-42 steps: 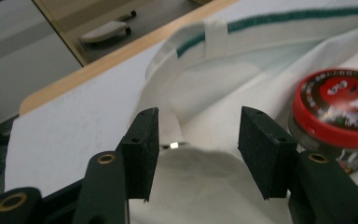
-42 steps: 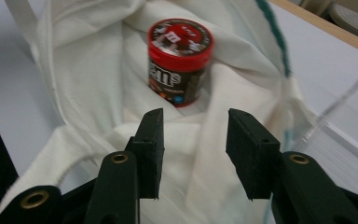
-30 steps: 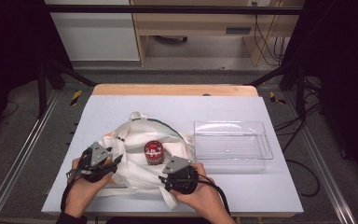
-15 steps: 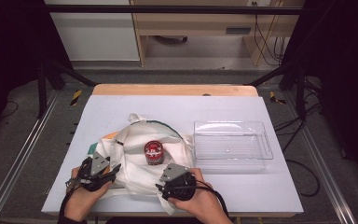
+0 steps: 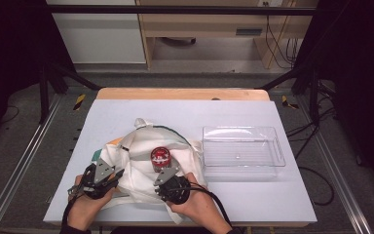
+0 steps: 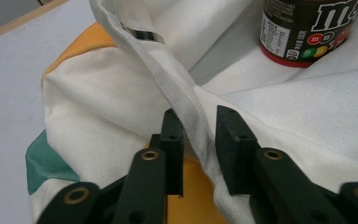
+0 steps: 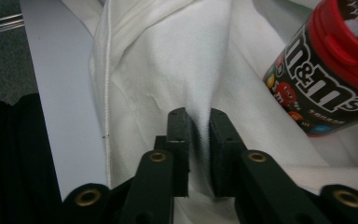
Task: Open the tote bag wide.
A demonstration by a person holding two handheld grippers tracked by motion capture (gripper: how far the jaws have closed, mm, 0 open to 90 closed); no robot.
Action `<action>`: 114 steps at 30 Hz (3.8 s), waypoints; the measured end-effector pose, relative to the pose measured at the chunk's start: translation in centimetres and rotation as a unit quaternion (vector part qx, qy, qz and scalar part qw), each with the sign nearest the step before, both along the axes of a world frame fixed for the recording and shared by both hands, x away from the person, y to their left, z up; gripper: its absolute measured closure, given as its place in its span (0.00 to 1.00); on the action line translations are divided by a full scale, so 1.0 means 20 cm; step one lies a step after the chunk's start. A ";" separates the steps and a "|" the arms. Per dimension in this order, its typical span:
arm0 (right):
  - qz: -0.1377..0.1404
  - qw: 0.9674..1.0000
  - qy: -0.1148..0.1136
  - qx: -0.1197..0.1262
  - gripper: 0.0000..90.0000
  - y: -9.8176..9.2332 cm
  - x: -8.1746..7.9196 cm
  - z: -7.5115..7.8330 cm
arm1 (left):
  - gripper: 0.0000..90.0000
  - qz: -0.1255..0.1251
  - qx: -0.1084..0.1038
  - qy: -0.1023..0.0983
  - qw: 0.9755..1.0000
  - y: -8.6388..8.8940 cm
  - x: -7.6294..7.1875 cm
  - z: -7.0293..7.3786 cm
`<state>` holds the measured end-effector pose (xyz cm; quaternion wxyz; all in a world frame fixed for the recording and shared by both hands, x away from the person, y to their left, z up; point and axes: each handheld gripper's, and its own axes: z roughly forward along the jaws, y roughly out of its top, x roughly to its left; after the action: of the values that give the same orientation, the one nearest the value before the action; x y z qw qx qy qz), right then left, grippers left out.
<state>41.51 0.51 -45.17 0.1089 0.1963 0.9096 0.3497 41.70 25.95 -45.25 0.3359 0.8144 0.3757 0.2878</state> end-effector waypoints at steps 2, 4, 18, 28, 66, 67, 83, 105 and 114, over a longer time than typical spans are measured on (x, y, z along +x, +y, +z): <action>-0.005 1.000 -0.008 0.007 0.95 0.00 0.00 0.02 | 0.88 0.000 0.003 0.000 1.000 0.01 0.00 0.01; -0.007 1.000 -0.011 0.010 0.96 -0.01 0.00 0.03 | 0.90 0.006 -0.004 -0.009 1.000 0.02 -0.01 0.03; 0.010 0.998 -0.040 0.038 0.97 -0.07 -0.08 -0.04 | 0.74 0.006 -0.031 -0.002 0.999 0.08 0.03 0.04; 0.006 0.999 -0.043 0.027 0.97 -0.05 -0.08 -0.04 | 0.49 -0.011 -0.020 -0.042 0.999 0.03 0.29 0.23; 0.008 0.998 -0.051 0.022 0.81 -0.07 -0.12 -0.02 | 0.75 0.032 -0.029 0.022 0.999 0.03 0.57 0.13; 0.004 0.998 -0.050 0.026 0.77 -0.08 -0.12 -0.01 | 0.70 0.033 -0.030 0.015 0.999 0.04 0.54 0.15; -0.013 0.997 -0.060 0.050 0.36 -0.19 0.18 0.41 | 0.45 0.011 -0.057 -0.029 0.998 -0.02 0.04 0.16; -0.016 0.999 -0.011 -0.045 0.40 -0.01 0.80 0.34 | 0.52 0.018 -0.065 -0.025 0.997 -0.03 -0.04 0.03; 0.009 0.997 -0.001 -0.074 0.48 0.03 0.84 0.28 | 0.55 0.013 -0.064 -0.018 0.998 -0.02 -0.03 0.02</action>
<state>58.28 1.20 -39.56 0.1205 0.1789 0.9347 0.2825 41.02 25.49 -44.81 0.3905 0.7809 0.3977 0.2819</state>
